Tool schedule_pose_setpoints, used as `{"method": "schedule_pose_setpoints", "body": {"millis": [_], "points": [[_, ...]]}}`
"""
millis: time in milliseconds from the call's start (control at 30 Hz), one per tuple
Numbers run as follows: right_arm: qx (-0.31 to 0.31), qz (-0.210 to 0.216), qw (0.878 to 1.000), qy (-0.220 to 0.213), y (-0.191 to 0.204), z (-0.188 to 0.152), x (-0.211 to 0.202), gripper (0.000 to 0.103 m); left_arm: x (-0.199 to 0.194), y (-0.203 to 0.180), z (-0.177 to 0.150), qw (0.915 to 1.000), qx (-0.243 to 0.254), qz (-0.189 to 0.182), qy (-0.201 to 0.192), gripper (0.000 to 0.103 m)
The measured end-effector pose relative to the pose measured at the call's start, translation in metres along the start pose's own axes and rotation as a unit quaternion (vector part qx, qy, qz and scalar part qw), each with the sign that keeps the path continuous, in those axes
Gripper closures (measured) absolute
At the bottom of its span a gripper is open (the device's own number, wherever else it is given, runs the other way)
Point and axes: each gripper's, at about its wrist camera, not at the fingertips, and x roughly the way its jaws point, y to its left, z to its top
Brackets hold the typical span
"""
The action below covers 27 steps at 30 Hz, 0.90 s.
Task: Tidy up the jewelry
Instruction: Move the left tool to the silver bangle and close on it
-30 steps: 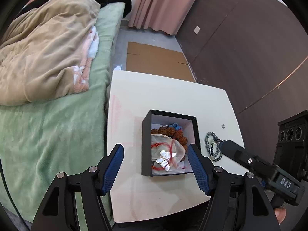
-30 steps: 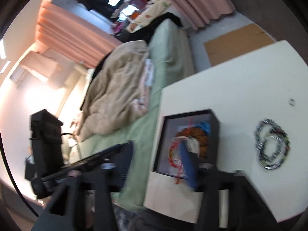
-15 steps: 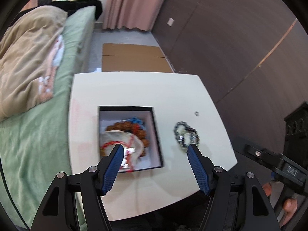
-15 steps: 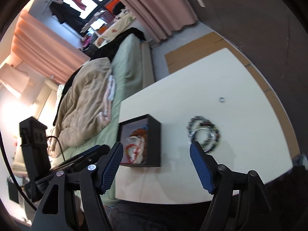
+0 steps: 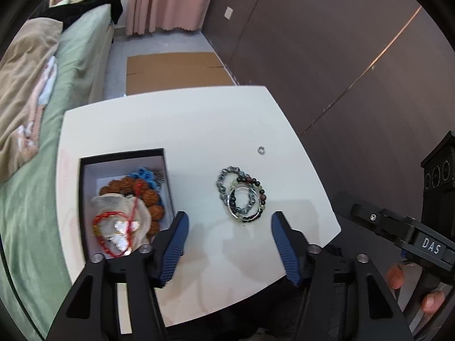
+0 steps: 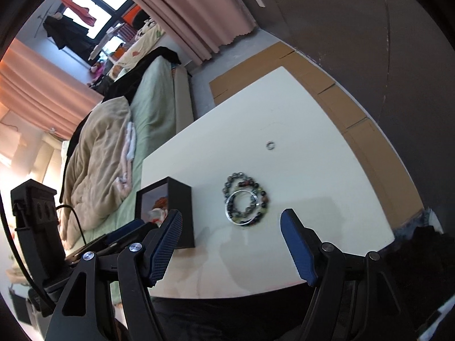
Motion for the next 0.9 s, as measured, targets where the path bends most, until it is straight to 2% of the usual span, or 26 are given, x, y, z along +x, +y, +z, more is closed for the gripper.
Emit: {"method": "schedule_pose_setpoints", "body": {"millis": [100,367,533,633,900], "points": [[0.011,0.010,1.000,0.011,-0.013,0.004,0.005,0.031,0.014,-0.004,0.002,0.9999,-0.001,0.000,0.016,0.055],[0.013,-0.002,1.000,0.023,-0.038,0.011,0.017,0.031,0.057,-0.021,0.006,0.9984,0.006,0.015,0.055,0.055],[0.030,-0.003,0.999,0.029,-0.057,0.017,0.023,0.031,0.079,-0.028,0.008,0.9971,0.006,0.019,0.074,0.050],[0.039,0.000,0.999,0.029,-0.065,0.019,0.024,0.031,0.088,-0.034,0.010,0.9963,0.020,0.041,0.073,0.044],[0.077,0.008,0.997,0.008,-0.090,0.023,0.015,0.031,0.111,-0.040,0.014,0.9925,0.041,0.078,0.085,0.042]]}}
